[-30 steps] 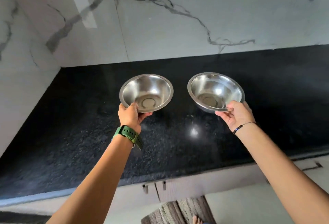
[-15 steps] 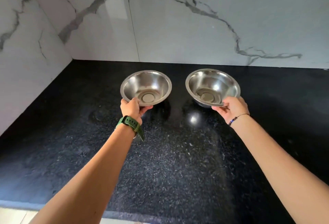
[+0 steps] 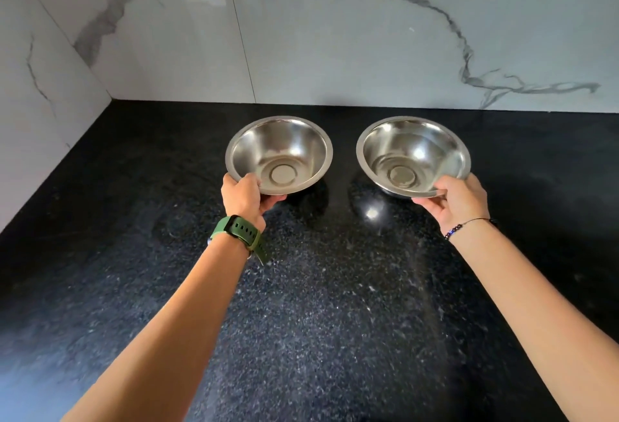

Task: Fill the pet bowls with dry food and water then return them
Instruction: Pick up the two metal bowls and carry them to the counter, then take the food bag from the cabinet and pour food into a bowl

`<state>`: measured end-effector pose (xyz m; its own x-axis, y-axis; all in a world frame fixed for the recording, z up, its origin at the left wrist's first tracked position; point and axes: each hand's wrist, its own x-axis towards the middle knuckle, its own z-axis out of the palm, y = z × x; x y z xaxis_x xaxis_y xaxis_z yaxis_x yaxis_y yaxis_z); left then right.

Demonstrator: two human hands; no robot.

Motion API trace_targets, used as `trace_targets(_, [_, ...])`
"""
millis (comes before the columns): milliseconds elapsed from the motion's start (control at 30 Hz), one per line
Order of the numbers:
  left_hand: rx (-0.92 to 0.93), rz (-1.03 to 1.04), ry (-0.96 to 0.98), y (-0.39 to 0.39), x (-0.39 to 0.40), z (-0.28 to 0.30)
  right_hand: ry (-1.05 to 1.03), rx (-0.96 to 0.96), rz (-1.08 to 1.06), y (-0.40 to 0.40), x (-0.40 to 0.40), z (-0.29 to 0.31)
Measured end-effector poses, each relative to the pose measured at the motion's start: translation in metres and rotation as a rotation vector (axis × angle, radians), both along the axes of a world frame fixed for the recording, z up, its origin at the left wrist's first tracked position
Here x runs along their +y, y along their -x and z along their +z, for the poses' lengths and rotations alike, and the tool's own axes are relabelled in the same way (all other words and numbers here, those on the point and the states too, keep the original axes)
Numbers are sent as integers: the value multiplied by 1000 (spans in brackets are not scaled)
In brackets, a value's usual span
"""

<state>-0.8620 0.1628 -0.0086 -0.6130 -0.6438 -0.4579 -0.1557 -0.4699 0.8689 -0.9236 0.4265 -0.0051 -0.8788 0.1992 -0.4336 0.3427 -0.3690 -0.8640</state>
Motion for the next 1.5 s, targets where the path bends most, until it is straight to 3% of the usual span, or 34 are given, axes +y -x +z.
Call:
trace_targets(367, [-59, -147, -4, -17, -13, 13, -158, -26, -33, -8, 5, 5])
trace_targets(533, [-177, -164, 239, -33, -22, 23, -544, -114, 4, -21, 9, 10])
trace_targets(600, [-196, -159, 370, -41, -22, 34, -742, -34, -42, -31, 10, 22])
trace_targets(733, [-125, -182, 584, -57, -16, 82, -946, 404, -111, -46, 5, 69])
trace_targets(967, [187, -161, 849, -63, -7, 227, -818, 901, -2, -34, -40, 194])
trace_targets(1167, [364, -135, 1080, -65, 12, 335, -711, 1189, -8, -35, -79, 297])
trace_targets(1333, [434, -63, 1312, -67, 27, 400, -636, 1349, -13, -41, -89, 366])
trace_targets(1500, [422, -24, 1464, -64, 27, 435, -567, 1376, 94, -54, -104, 409])
